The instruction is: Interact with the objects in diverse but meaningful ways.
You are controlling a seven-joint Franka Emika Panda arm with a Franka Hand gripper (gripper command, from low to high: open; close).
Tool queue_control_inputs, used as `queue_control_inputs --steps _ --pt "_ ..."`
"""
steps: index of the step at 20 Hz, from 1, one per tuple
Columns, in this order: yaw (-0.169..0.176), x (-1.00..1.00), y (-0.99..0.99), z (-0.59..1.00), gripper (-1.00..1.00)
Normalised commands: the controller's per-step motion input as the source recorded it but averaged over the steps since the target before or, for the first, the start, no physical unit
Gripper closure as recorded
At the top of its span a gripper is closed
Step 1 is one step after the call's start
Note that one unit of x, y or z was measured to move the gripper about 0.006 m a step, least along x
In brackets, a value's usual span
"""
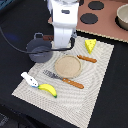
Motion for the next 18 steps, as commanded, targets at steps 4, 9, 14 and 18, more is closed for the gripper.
queue_control_inputs --steps 4,9,14,18 --pt "0.0 -1.0 0.0 -0.28 1.0" --pt "0.0 -1.0 0.0 -0.39 1.0" --pt "0.0 -1.0 0.0 -0.42 1.0" --pt "0.0 -0.99 0.02 -0.34 1.0"
